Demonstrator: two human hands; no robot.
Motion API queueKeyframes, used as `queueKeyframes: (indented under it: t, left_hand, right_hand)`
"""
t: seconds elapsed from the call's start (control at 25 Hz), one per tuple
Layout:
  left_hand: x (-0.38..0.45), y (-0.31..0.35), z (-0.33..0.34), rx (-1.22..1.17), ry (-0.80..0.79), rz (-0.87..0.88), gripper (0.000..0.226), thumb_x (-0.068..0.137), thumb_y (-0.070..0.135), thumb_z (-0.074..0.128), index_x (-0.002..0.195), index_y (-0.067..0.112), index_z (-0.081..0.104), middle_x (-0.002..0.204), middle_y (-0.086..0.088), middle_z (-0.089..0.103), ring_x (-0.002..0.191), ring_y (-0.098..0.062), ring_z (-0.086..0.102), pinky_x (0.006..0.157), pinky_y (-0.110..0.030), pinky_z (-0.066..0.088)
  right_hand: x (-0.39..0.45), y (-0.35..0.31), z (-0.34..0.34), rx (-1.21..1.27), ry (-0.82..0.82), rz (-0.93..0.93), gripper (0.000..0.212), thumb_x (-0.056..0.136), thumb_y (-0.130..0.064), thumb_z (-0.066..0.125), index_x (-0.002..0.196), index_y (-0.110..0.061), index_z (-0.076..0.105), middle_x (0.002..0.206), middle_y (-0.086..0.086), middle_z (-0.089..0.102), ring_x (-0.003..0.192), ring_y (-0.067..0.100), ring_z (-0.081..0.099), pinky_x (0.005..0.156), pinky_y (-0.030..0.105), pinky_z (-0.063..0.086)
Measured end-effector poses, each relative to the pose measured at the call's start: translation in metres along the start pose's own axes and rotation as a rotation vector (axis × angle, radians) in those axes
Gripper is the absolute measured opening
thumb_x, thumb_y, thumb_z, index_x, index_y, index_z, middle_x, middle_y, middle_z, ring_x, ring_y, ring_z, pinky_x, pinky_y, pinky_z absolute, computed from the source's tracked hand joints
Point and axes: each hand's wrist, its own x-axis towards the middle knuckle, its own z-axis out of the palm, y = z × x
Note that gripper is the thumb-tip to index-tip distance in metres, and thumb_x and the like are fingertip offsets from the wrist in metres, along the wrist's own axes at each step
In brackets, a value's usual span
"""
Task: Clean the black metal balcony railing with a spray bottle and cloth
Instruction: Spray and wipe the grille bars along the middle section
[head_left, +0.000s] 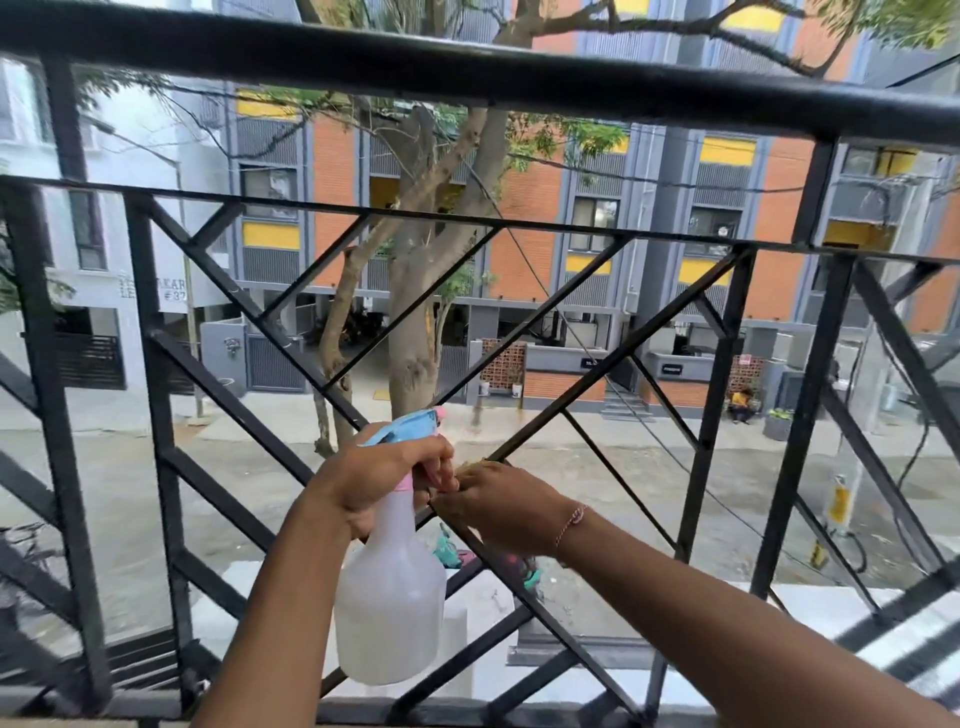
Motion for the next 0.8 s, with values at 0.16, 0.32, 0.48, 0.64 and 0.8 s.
queueKeyframes:
  t: [0.16,0.32,0.48,0.64,0.8]
  left_hand:
    - [-0.002,0.004,-0.015,-0.034,0.055,0.007,0.01,0.082,0.009,0.071,0.075,0.004,0.066,0.076,-0.016,0.067,0.076,-0.028,0.068,0.057,-0.028,0.044]
    - [-0.004,0.005,-0.039,-0.01,0.173,0.016,0.006,0.092,0.006,0.065,0.089,0.004,0.069,0.079,-0.016,0.072,0.078,-0.025,0.071,0.055,-0.028,0.047]
    - [-0.004,0.0,-0.053,0.0,0.215,0.024,0.015,0.097,0.011,0.064,0.091,0.0,0.072,0.085,-0.02,0.076,0.085,-0.031,0.072,0.065,-0.032,0.051]
    - [-0.007,-0.002,-0.06,-0.043,0.256,0.003,0.012,0.088,0.013,0.071,0.093,0.002,0.072,0.083,-0.017,0.075,0.084,-0.031,0.073,0.052,-0.025,0.048]
    - [-0.008,-0.003,-0.061,-0.009,0.255,0.004,0.023,0.079,0.016,0.077,0.099,0.005,0.073,0.077,-0.013,0.073,0.082,-0.031,0.073,0.056,-0.028,0.046]
  right_hand:
    - [0.009,0.006,-0.05,0.601,0.093,0.357,0.031,0.091,0.005,0.051,0.112,-0.008,0.069,0.1,0.014,0.071,0.087,0.03,0.066,0.069,0.036,0.057]
    - [0.013,0.002,-0.106,1.224,0.389,0.656,0.03,0.101,0.004,0.041,0.118,-0.006,0.064,0.104,0.008,0.062,0.08,0.016,0.057,0.051,0.014,0.048]
    - [0.039,0.001,-0.139,0.636,0.785,0.476,0.025,0.1,0.0,0.049,0.122,-0.004,0.059,0.106,0.008,0.065,0.083,0.017,0.06,0.065,0.02,0.055]
    - [0.072,-0.016,-0.074,-0.143,0.366,0.167,0.037,0.099,-0.006,0.046,0.135,0.0,0.05,0.127,0.023,0.059,0.113,0.035,0.059,0.1,0.046,0.05]
    - [0.08,-0.036,-0.028,-0.337,0.088,0.078,0.035,0.103,-0.023,0.033,0.122,-0.008,0.058,0.117,0.013,0.064,0.112,0.032,0.058,0.107,0.047,0.036]
